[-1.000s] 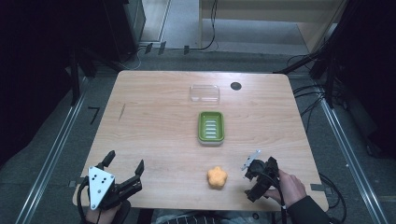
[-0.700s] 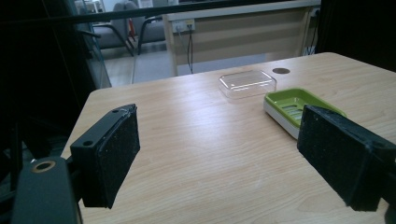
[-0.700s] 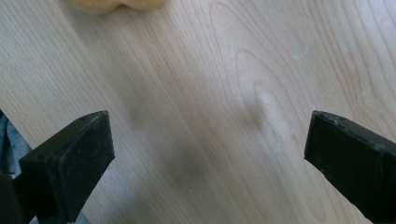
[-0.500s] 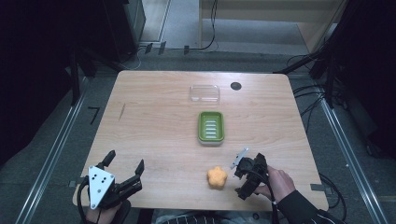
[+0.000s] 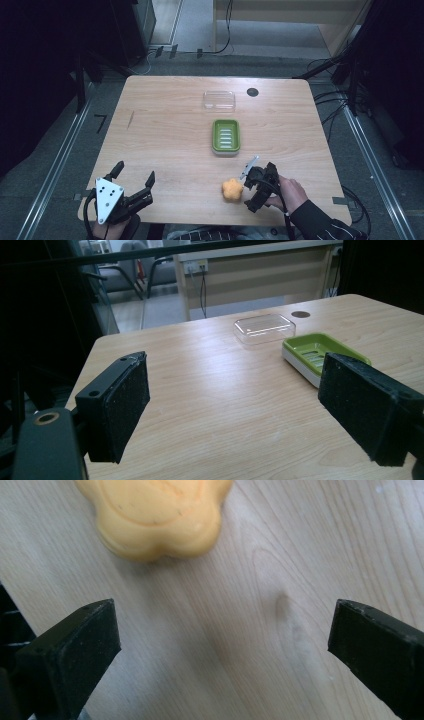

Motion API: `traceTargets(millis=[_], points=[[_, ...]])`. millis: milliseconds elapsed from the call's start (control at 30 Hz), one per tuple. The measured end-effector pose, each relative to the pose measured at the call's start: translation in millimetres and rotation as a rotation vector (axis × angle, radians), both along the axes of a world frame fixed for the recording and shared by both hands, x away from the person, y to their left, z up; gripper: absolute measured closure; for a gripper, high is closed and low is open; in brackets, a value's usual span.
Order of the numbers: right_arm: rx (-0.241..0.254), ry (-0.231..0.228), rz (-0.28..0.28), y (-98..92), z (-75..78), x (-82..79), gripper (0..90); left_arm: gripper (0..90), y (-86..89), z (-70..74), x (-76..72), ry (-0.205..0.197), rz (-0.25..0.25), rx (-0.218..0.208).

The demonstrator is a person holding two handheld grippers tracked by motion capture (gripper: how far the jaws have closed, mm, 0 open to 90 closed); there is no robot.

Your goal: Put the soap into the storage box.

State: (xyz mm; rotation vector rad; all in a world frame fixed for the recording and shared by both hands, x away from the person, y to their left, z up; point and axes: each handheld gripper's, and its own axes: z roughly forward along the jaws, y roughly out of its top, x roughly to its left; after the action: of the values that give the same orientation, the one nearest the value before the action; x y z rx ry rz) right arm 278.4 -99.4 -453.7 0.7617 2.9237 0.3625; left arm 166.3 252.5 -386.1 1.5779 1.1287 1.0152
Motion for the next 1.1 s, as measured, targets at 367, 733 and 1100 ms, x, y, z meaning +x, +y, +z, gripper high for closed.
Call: traceTargets(millis=[367, 733, 1100], points=[[-0.001, 0.029, 0.036, 17.0, -1.8, 1.1, 0.0, 13.7, 0.3, -0.3, 0.9, 0.002, 0.002, -0.003], [-0.022, 0.043, 0.071, 33.0, -4.6, 2.9, 0.0, 13.7, -0.1, -0.4, 1.2, 0.003, -0.001, -0.002], [-0.042, 0.048, 0.079, 43.2, -8.4, 6.1, 0.0, 13.6, 0.4, -0.2, 0.9, 0.000, -0.003, -0.005]])
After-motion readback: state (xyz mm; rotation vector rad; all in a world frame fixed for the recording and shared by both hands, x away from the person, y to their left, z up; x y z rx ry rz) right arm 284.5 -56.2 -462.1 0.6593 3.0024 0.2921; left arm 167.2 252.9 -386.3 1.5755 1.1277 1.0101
